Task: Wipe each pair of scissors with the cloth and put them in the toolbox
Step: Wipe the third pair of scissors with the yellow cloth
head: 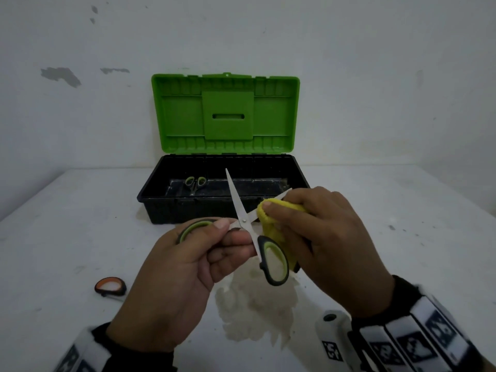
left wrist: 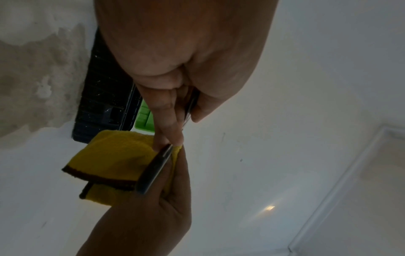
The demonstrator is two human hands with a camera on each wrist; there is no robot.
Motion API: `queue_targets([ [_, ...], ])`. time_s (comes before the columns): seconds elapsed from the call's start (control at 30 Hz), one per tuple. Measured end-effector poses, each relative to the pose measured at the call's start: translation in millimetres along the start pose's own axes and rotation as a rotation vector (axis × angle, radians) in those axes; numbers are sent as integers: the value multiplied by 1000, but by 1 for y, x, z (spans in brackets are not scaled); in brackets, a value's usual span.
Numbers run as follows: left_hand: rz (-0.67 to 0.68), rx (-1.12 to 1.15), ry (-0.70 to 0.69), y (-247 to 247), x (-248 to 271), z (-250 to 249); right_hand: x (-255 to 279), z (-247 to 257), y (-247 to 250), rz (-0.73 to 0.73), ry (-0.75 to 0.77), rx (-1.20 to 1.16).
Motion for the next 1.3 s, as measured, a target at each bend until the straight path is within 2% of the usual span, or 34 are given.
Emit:
queue_targets([
  [0.2,20,-41,-27,-2,1,-2,3,5,5,-30,22,-50],
  [0.4,22,-97,-35,2,3,0,7,-45,2,-19,-105,-31],
  [0.53,11,-170,-69,8,1,-1,9,-67,8,-3,-249,-130],
  [0.6,7,-209,-94,8,0,-2,3,-53,13,9,-212,-146],
  [0.77,41,-268,-162,0,0,-3,-5,11,-6,120,17,-49],
  [0.93,73,-295,-224,1,3,-9,-4,-5,-12,125,-62,-66],
  [1.1,67,-298,-207,5,3,-3,0,-40,-12,154,-161,-18],
  [1.3,106,-296,-211,-2,-1,-4,-1,-11,-3,124,-100,-44],
])
Point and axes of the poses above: each hand's wrist, its own x-axis away from the middle knuckle, its own y-axis out of the back of the hand, z = x × y, the point moved 10 cm from there along -x, towards the middle knuckle, and after that the axes turned 9 degrees about x, right-handed, at the moved point
